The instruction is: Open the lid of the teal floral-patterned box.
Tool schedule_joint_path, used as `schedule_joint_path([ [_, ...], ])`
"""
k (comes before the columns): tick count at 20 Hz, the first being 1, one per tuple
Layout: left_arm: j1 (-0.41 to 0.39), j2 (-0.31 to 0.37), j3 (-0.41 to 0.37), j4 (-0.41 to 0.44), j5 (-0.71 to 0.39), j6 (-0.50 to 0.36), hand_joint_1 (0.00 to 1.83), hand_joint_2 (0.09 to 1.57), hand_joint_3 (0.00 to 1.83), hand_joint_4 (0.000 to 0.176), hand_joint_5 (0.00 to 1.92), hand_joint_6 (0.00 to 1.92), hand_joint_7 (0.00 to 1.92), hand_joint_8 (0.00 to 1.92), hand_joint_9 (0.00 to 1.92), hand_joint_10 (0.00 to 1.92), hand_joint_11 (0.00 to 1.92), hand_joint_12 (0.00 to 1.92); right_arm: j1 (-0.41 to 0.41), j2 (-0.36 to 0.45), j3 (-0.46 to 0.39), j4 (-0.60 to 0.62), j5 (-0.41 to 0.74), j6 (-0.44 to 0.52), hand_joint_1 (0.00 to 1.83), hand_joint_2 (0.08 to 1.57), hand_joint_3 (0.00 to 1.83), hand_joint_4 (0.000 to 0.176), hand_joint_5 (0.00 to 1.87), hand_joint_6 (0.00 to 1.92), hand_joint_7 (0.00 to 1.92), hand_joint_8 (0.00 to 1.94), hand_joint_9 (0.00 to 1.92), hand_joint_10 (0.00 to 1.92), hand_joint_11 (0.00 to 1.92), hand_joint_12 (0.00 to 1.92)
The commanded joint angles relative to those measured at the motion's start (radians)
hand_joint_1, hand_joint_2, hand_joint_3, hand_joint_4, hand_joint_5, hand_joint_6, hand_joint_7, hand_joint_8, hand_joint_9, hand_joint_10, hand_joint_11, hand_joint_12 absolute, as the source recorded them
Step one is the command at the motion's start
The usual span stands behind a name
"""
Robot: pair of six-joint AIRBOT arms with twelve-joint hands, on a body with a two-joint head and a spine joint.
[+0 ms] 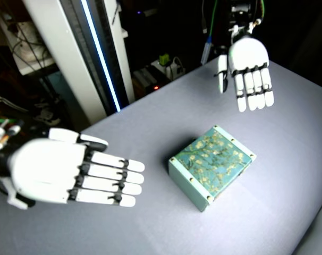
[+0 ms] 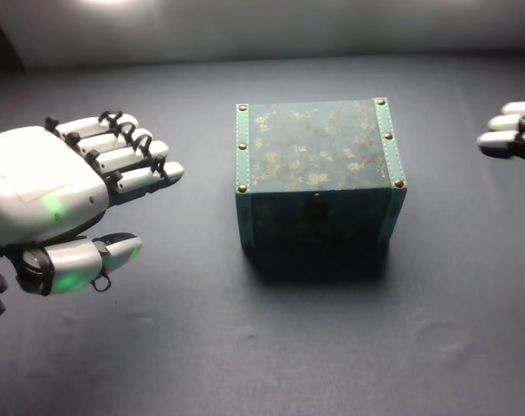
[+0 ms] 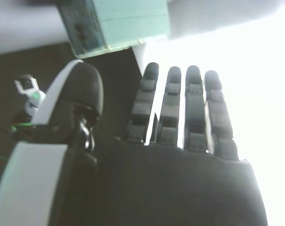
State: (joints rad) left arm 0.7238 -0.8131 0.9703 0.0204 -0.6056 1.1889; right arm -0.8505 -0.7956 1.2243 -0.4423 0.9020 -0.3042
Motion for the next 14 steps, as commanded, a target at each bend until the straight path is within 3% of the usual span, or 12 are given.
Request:
schedule_joint_path([
  [1,-0.016,0.002,0.008,-0.004,-0.076,0.006,0.00,1.57,0.13,0.000,0.15,0.00,0.14,0.01,0.15,0.01,0.07,0.10,0.029,-0.014,0.013,-0.002,0.037,0.023,0.08,1.54,0.00,0.000,0.18,0.00,0.12,0.01,0.06,0.01,0.00,0.38],
  [5,-0.044,-0.023,0.026,0.024,-0.027,0.006,0.01,1.57,0.21,0.000,0.13,0.00,0.09,0.01,0.11,0.01,0.03,0.09,0.091,-0.067,0.045,-0.089,-0.032,0.031,0.08,1.54,0.00,0.000,0.17,0.00,0.15,0.01,0.06,0.01,0.00,0.28],
  [7,-0.069,-0.047,0.040,0.045,0.004,0.006,0.23,1.57,0.22,0.000,0.12,0.00,0.12,0.00,0.17,0.01,0.04,0.12,0.098,-0.076,0.050,-0.105,-0.049,0.033,0.10,1.54,0.00,0.000,0.18,0.00,0.17,0.01,0.07,0.01,0.00,0.22],
  [8,-0.081,-0.060,0.046,0.051,0.014,0.006,0.26,1.57,0.22,0.000,0.09,0.00,0.12,0.00,0.16,0.00,0.04,0.12,0.101,-0.079,0.051,-0.112,-0.058,0.034,0.08,1.54,0.00,0.000,0.17,0.00,0.16,0.00,0.07,0.00,0.00,0.20],
  [10,-0.092,-0.083,0.061,0.054,0.025,0.006,0.12,1.57,0.22,0.000,0.03,0.00,0.16,0.00,0.26,0.00,0.09,0.17,0.110,-0.090,0.057,-0.126,-0.076,0.034,0.05,1.54,0.00,0.000,0.18,0.00,0.18,0.00,0.08,0.00,0.00,0.18],
  [11,-0.095,-0.094,0.069,0.053,0.031,0.006,0.03,1.57,0.23,0.000,0.01,0.00,0.11,0.00,0.22,0.00,0.09,0.21,0.114,-0.095,0.060,-0.134,-0.086,0.035,0.05,1.54,0.00,0.000,0.19,0.01,0.18,0.00,0.08,0.01,0.00,0.18],
  [12,-0.099,-0.101,0.073,0.054,0.037,0.006,0.06,1.57,0.22,0.000,0.00,0.00,0.11,0.00,0.22,0.00,0.09,0.36,0.119,-0.101,0.063,-0.144,-0.096,0.035,0.03,1.53,0.00,0.000,0.18,0.00,0.16,0.00,0.07,0.00,0.00,0.14],
  [14,-0.102,-0.107,0.077,0.055,0.044,0.006,0.00,1.57,0.18,0.000,0.00,0.00,0.01,0.00,0.09,0.00,0.01,0.33,0.133,-0.111,0.067,-0.165,-0.117,0.035,0.00,1.53,0.00,0.000,0.18,0.00,0.16,0.00,0.08,0.01,0.01,0.14],
])
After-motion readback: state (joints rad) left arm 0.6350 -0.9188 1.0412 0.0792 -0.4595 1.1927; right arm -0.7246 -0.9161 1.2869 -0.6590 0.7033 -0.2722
